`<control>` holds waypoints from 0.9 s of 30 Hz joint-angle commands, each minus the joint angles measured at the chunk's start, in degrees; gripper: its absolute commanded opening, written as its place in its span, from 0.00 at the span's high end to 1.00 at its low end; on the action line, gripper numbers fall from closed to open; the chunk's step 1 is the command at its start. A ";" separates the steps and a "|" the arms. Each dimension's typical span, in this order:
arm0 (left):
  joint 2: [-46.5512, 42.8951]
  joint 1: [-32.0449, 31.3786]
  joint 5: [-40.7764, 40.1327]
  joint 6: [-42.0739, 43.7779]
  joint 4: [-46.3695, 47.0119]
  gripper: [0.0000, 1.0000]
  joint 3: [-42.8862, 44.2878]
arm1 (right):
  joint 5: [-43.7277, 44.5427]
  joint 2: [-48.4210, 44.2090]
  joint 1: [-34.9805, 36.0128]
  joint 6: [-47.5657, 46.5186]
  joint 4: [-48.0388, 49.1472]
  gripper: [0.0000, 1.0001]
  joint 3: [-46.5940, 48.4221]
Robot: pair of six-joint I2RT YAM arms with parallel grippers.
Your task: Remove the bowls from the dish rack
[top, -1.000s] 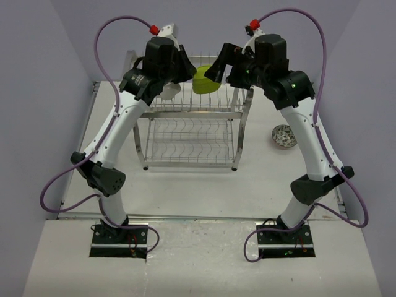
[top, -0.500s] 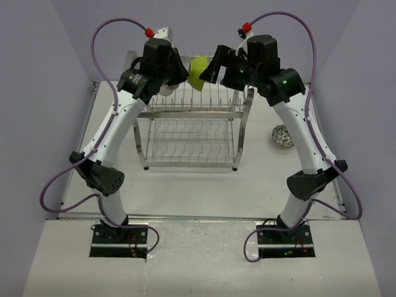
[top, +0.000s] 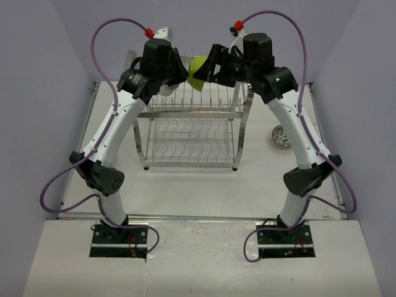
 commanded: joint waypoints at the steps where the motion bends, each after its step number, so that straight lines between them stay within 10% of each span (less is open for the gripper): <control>1: 1.93 -0.47 3.36 0.90 -5.48 0.75 0.66 | -4.03 0.83 -0.13 -0.86 4.20 0.23 1.67; 19: 2.55 -0.29 4.41 1.34 -5.66 0.75 1.53 | -6.76 4.96 -1.18 1.15 11.24 1.00 2.11; 27: 2.46 -0.29 5.38 1.34 -4.43 0.72 1.36 | -8.69 -0.13 -1.44 4.49 20.00 1.00 -5.26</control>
